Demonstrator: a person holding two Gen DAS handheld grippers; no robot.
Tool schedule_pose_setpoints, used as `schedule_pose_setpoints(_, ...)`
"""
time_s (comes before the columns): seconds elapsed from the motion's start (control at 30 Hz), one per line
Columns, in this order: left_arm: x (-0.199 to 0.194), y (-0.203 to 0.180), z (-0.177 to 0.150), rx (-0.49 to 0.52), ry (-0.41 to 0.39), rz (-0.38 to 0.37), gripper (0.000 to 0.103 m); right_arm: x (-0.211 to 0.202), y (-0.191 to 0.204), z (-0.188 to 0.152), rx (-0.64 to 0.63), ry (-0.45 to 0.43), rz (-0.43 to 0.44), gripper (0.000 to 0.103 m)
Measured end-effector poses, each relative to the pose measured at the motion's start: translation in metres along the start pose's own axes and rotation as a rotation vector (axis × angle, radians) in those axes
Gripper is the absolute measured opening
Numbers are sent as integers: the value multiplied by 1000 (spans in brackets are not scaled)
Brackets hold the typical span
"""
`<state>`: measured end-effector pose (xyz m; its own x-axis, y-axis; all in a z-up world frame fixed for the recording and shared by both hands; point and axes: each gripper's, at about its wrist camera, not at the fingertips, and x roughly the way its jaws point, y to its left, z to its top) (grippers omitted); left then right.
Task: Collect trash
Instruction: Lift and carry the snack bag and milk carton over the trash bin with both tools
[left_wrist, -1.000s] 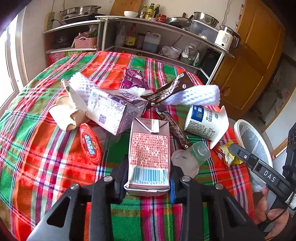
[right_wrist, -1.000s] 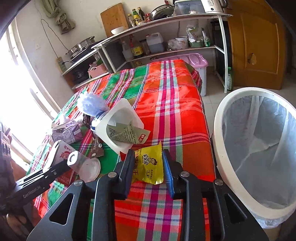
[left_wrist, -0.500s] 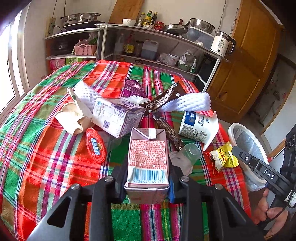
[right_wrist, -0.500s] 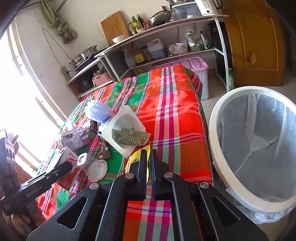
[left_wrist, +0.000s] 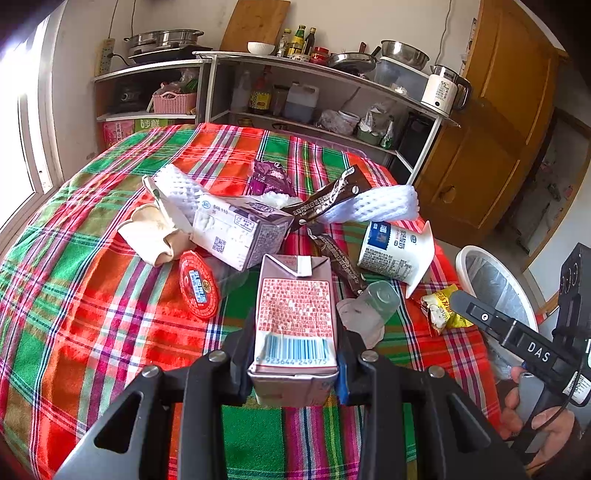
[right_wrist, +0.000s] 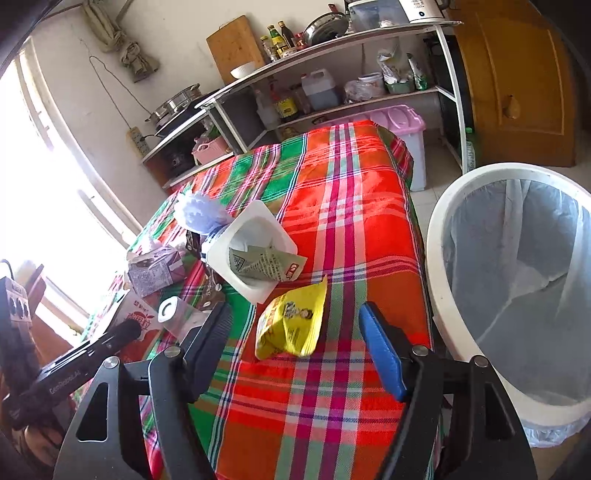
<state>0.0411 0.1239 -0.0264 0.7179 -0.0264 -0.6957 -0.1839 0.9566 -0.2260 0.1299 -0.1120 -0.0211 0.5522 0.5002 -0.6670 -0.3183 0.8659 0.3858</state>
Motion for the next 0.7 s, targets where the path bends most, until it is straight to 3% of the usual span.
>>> schedule_pose_setpoints(0.1,0,-2,0,6,4,-2,35,11,4,0,-11,27,-47,69)
schedule_pose_setpoints(0.17,-1,-2,-1,4,3,-6,35,19,9,-2,-37,50,-72,45)
schedule_pose_setpoints(0.23,-2,-2,-1,4,1,-5,35,22,11,-5,-52,64,-78,35)
schedule_pose_setpoints(0.43,-10,-7,-1,13,-11,-8,35,12,8,-10,-49,30,-68,26)
schedule_pose_setpoints(0.7,-32,-29,2,61,-54,-34,35,-19,3,-10,-25,-42,-29,23)
